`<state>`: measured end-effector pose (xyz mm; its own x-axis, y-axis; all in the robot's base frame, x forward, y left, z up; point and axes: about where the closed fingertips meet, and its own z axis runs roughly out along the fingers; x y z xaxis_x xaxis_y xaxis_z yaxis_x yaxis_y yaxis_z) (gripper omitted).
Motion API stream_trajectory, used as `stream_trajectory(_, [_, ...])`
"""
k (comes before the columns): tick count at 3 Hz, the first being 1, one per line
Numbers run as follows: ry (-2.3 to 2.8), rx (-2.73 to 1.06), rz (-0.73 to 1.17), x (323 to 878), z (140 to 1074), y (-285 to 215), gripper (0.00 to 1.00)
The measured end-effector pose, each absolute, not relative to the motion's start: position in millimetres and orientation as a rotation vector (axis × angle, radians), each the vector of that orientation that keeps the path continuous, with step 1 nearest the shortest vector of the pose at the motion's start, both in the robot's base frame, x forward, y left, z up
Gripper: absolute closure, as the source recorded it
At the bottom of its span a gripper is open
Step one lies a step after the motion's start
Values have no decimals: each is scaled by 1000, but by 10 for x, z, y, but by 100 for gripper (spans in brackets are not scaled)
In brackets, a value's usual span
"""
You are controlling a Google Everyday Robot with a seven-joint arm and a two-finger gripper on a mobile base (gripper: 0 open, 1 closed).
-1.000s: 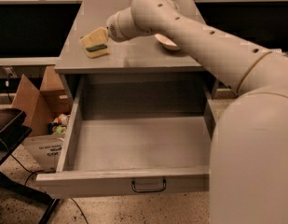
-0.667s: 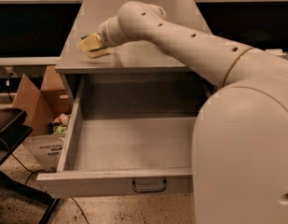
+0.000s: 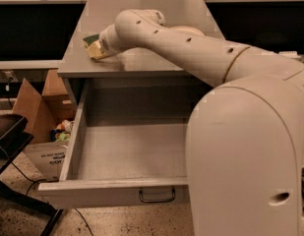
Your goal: Place sponge into top drawer
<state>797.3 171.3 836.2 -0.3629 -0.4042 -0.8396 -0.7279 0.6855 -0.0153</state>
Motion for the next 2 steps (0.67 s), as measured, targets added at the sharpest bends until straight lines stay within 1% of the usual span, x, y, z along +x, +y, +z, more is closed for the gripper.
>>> stream_trajectory(1, [1998,-873,455,7972,8364,1712,97])
stream_trajectory(2, [1996,-922,412,7734,8686,1360,100])
